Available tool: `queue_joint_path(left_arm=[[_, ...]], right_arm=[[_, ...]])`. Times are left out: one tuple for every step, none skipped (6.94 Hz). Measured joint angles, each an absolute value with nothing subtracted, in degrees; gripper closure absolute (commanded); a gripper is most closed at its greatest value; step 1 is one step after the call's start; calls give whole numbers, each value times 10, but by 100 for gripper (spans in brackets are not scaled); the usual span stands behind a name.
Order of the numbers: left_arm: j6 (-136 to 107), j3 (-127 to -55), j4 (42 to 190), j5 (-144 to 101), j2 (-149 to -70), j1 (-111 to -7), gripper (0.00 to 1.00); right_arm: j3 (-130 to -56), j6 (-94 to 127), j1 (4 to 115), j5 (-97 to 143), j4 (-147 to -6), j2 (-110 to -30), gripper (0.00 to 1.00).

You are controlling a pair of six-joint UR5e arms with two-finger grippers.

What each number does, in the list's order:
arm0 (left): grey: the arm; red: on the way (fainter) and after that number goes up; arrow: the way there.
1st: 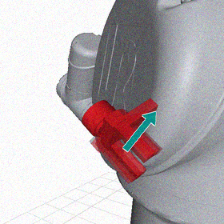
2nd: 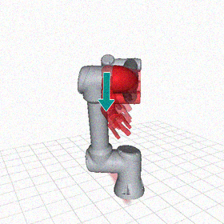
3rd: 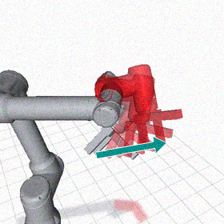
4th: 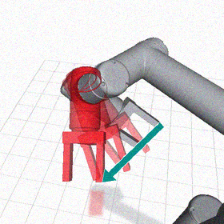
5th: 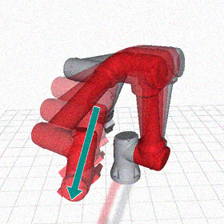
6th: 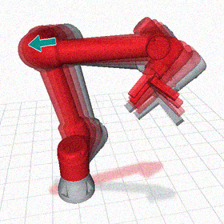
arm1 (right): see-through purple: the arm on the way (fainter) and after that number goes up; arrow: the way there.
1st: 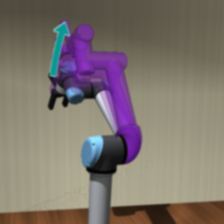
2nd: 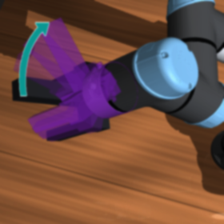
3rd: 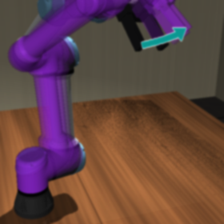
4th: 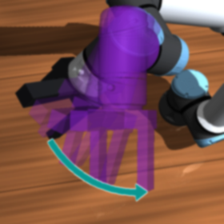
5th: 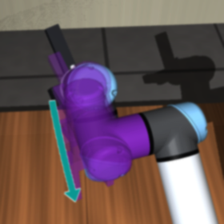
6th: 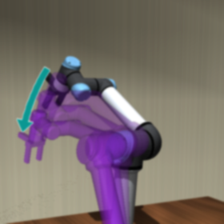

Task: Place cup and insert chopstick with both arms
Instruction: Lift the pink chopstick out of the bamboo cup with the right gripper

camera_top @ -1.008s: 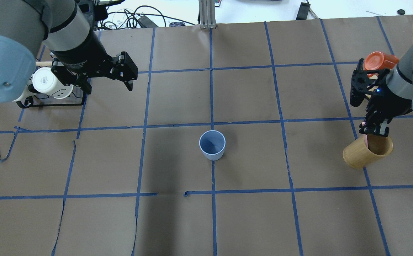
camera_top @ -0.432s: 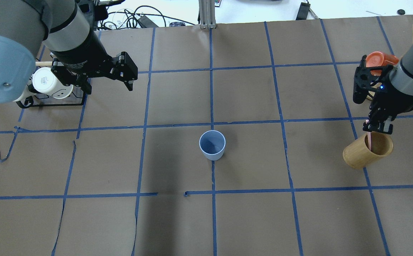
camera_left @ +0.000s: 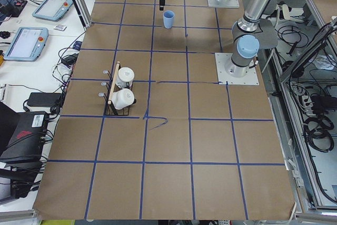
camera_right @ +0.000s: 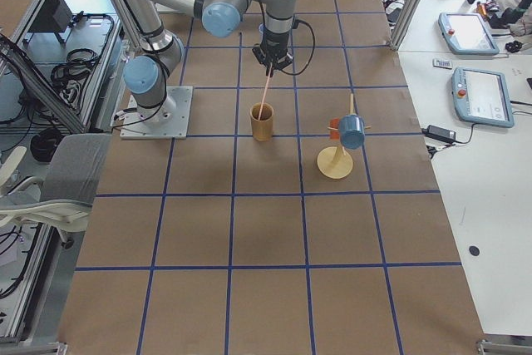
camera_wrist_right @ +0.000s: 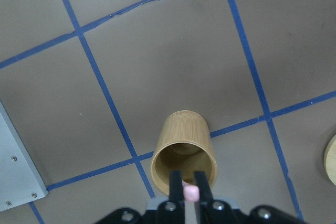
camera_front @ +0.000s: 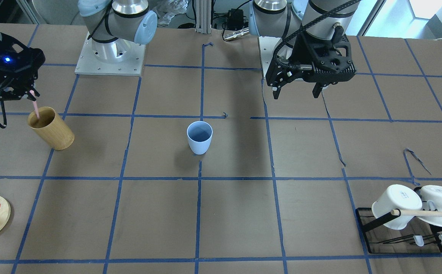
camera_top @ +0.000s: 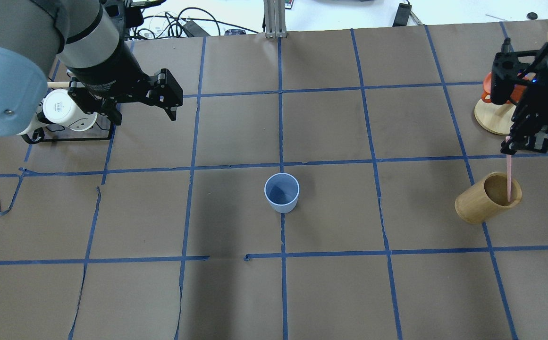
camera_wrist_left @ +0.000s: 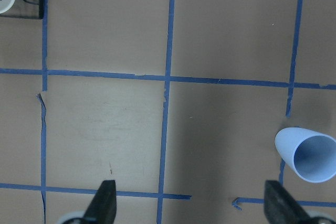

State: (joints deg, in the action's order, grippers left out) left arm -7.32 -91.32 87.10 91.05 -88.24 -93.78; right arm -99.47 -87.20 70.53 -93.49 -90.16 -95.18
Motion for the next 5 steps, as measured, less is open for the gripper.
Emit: queue_joint_path(left_arm=[[-73, -913, 871, 910, -882, -938, 0], [-73, -913, 871, 910, -882, -938, 0], [-73, -913, 871, 910, -882, -938, 0], [-73, -913, 871, 910, -882, -938, 0], [-73, -913, 871, 910, -882, -938, 0]], right_arm=[[-949, -830, 713, -918, -862, -952, 100], [-911, -771, 733, -893, -835, -951, 100], [-883, -699, 766, -871, -821, -951, 100], [-865, -617, 810, -846, -817, -950, 100], [-858, -530, 853, -821, -823, -950, 100]])
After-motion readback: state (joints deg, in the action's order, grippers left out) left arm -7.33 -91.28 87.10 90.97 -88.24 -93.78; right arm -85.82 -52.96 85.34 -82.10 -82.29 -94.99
